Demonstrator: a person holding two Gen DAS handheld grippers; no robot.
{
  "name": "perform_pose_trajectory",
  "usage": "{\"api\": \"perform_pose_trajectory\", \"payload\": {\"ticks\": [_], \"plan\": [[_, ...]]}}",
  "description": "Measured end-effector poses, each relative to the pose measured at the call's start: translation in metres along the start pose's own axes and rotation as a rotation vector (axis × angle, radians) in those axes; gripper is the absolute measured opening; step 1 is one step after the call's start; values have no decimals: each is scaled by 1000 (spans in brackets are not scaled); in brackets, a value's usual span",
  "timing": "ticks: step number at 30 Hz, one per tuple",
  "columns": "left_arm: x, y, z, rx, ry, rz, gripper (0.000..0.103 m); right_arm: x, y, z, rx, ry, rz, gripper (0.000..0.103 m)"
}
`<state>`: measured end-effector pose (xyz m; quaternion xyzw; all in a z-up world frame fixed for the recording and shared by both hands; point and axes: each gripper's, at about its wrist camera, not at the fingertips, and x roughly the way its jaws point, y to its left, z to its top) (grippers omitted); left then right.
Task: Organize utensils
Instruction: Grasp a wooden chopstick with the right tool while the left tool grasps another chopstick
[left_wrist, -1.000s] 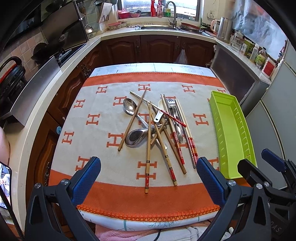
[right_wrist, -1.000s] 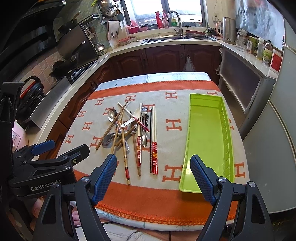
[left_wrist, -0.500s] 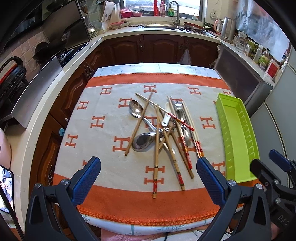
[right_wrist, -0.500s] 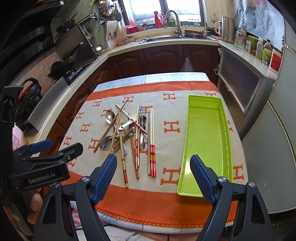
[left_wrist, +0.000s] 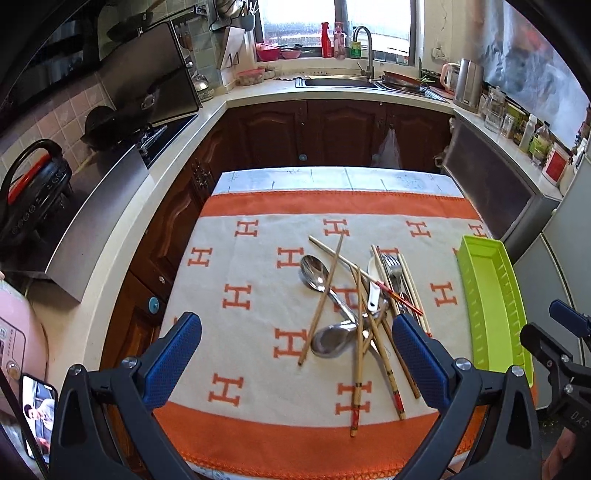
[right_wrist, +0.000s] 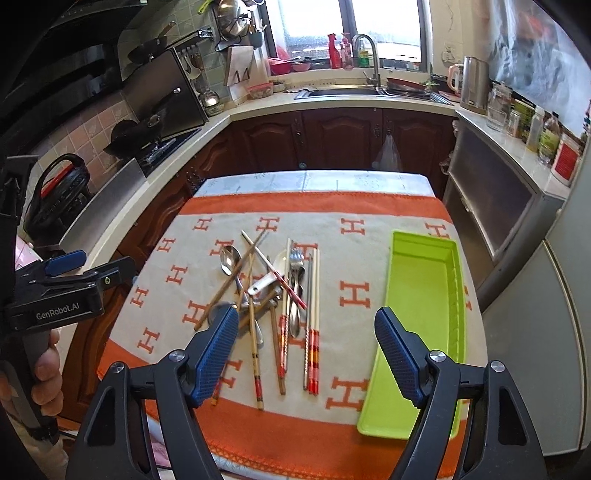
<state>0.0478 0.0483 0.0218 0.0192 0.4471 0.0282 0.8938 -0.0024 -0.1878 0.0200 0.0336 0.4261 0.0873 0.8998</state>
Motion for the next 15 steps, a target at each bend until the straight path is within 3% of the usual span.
{"api": "perform_pose_trajectory", "payload": {"ticks": [6, 10, 15], "plan": [[21, 11, 27, -9, 34, -32, 102, 16, 5, 46, -9, 12, 35, 68], [52, 5, 33, 17, 88, -103, 102, 48, 4, 70, -3, 80, 69, 54], [90, -12, 15, 60, 169, -148, 95, 105, 2, 79, 2, 197, 92, 44]]}}
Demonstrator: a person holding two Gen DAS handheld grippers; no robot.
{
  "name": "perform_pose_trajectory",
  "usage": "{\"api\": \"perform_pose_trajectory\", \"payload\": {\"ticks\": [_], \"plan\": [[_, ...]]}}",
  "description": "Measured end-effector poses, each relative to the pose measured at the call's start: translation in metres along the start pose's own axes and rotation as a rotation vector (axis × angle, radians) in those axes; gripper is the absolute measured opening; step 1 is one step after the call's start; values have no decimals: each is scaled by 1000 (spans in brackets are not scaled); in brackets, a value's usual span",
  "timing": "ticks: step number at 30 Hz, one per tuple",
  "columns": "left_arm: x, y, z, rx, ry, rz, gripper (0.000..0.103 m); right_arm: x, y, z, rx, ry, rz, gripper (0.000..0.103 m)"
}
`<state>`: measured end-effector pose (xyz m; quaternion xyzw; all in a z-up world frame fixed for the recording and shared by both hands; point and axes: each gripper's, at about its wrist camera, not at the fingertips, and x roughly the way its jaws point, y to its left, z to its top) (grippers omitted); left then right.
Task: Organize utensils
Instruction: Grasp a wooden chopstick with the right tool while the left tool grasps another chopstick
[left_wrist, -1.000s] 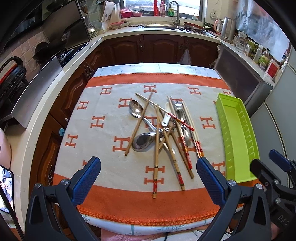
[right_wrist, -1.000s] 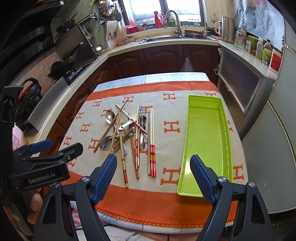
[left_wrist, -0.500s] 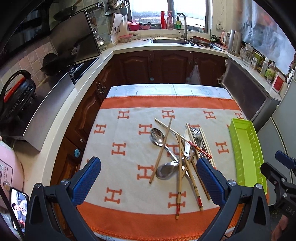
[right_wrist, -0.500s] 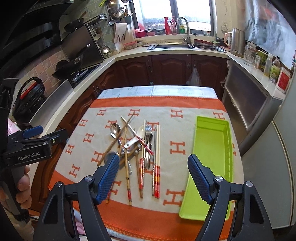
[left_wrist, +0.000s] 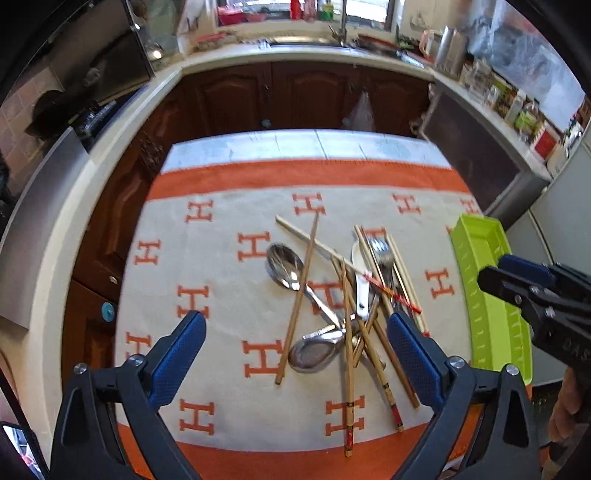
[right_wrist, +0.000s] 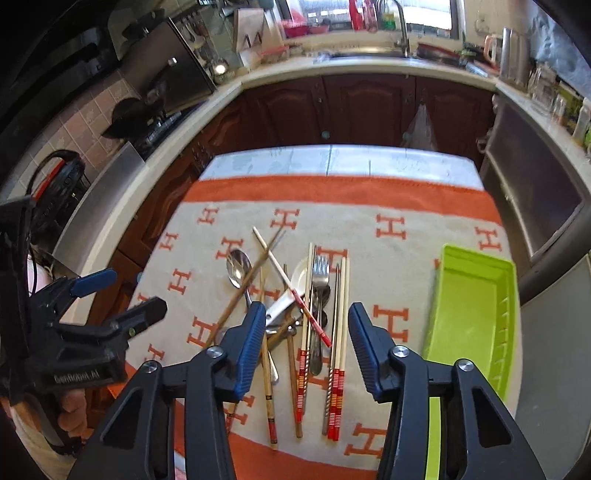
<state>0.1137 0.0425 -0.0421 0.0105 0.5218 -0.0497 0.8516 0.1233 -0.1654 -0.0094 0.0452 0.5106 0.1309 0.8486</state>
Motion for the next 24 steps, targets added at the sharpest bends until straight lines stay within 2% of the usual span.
{"api": "perform_pose_trajectory", "payload": {"ticks": [3, 7, 10, 18, 24], "plan": [[27, -3, -18, -9, 71, -44, 91, 29, -1, -11, 4, 62, 42, 43], [59, -2, -45, -43, 168, -95, 69, 66, 5, -37, -22, 141, 67, 37], [76, -3, -66, -66, 221, -131, 67, 88, 12, -59, -41, 183, 88, 35], [91, -7, -88, -84, 254, -166, 61, 117, 22, -100, -76, 249, 125, 30], [101, -2, -87, -113, 273, -180, 50, 130, 29, -115, -103, 298, 152, 26]]}}
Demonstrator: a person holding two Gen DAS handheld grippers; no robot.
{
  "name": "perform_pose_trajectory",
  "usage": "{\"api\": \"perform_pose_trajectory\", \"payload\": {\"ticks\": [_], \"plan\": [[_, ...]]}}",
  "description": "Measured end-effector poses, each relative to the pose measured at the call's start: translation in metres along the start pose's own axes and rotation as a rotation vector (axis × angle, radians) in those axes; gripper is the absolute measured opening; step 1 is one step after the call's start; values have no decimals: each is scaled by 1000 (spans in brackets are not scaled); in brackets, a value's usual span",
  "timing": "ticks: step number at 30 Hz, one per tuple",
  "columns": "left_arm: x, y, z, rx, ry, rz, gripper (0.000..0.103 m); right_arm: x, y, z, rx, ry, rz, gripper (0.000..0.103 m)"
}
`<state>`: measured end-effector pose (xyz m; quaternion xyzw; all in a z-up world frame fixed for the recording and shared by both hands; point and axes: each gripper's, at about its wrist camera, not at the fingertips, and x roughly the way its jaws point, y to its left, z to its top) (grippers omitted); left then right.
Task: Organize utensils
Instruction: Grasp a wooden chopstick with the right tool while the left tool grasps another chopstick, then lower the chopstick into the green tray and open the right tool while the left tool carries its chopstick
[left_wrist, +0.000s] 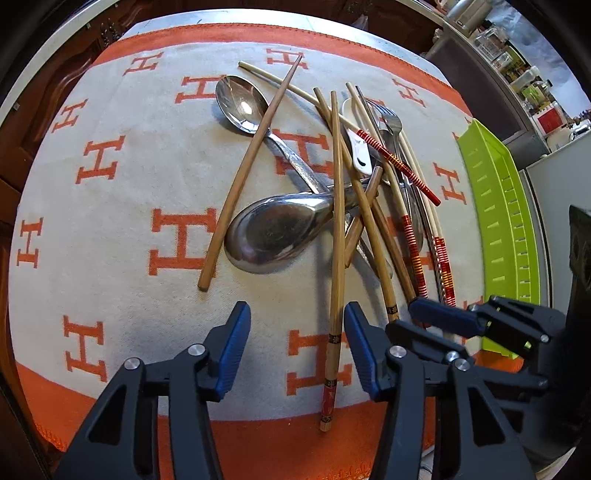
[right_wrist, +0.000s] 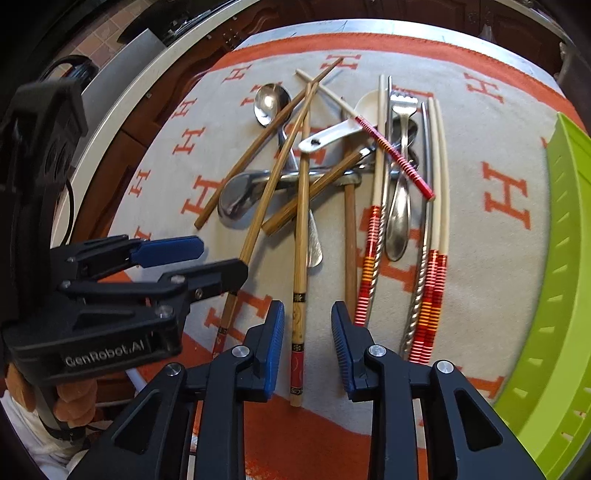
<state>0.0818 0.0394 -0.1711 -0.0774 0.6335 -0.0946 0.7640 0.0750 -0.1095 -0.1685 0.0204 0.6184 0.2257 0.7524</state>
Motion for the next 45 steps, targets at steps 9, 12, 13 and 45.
{"api": "perform_pose_trajectory", "payload": {"ticks": [9, 12, 13, 45], "plan": [[10, 0, 5, -17, 14, -10, 47, 17, 12, 3, -29, -12, 7, 18], [10, -1, 7, -18, 13, -13, 47, 19, 13, 4, -29, -20, 1, 8], [12, -3, 9, -19, 13, -13, 47, 18, 13, 3, -21, -25, 11, 8], [-71, -109, 6, 147, -135, -109, 4, -152, -144, -93, 452, -347, -115, 7]]}}
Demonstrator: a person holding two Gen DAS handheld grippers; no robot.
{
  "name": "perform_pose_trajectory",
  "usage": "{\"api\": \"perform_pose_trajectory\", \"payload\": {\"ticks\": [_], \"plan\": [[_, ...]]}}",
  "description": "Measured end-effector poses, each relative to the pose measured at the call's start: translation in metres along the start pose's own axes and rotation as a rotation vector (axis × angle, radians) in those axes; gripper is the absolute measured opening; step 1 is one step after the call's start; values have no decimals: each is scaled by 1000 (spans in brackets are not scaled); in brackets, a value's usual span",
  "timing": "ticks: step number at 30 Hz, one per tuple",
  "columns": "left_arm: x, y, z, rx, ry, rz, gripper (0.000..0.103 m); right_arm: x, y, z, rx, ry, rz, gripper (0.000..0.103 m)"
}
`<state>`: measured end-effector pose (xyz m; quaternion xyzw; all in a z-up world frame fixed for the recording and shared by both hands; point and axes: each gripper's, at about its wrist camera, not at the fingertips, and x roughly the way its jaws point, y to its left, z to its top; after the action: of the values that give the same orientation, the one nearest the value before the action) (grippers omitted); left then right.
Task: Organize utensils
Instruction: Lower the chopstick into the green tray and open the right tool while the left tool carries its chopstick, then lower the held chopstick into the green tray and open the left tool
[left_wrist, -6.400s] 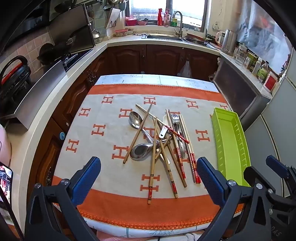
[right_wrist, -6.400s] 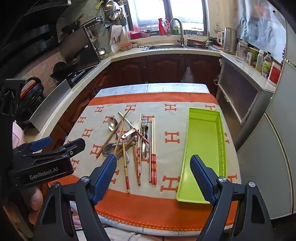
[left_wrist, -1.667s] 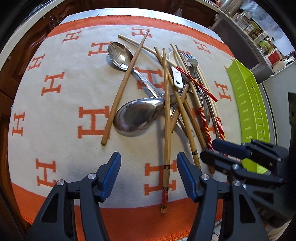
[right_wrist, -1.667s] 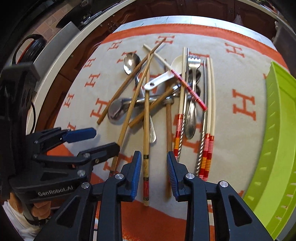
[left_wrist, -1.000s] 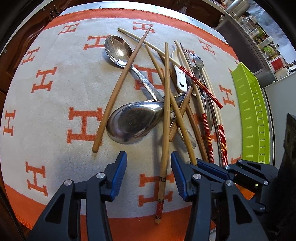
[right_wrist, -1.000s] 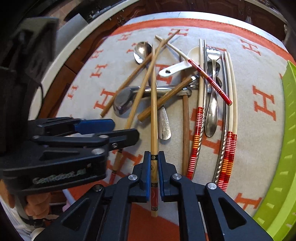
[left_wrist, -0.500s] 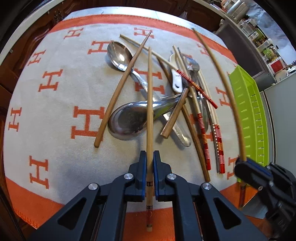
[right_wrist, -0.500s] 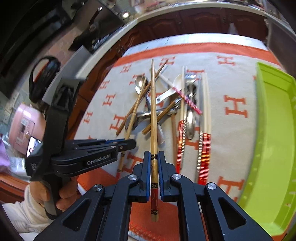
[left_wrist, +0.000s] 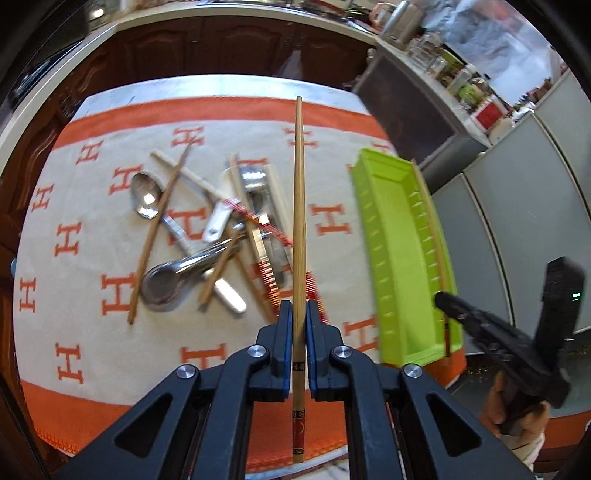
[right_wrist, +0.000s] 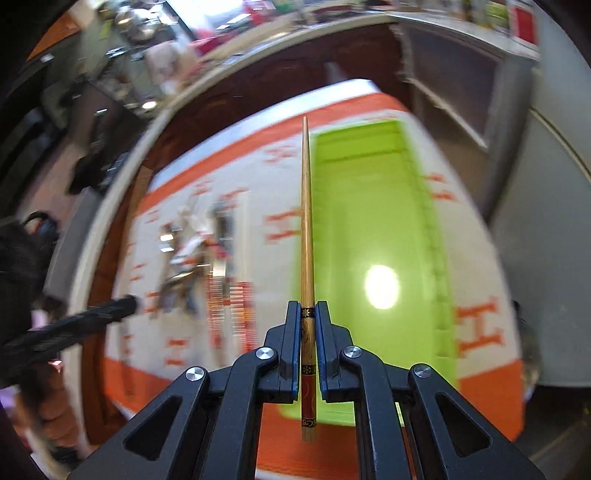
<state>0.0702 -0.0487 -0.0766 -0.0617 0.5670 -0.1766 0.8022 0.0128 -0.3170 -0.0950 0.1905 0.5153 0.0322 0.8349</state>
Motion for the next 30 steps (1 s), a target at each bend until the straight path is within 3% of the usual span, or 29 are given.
{"api": "perform_pose_trajectory", "payload": {"ticks": [8, 13, 19, 30], "plan": [[26, -83, 26, 91, 36, -45, 4, 9, -42, 6, 56, -25, -73, 8], [57, -115, 36, 115, 76, -34, 4, 0, -48, 18, 86, -81, -82, 36], [92, -132, 41, 110, 125, -8, 4, -37, -49, 11, 87, -161, -141, 37], [132, -145, 24, 131, 202, 29, 4, -103, -58, -43, 106, -186, -267, 37]]}}
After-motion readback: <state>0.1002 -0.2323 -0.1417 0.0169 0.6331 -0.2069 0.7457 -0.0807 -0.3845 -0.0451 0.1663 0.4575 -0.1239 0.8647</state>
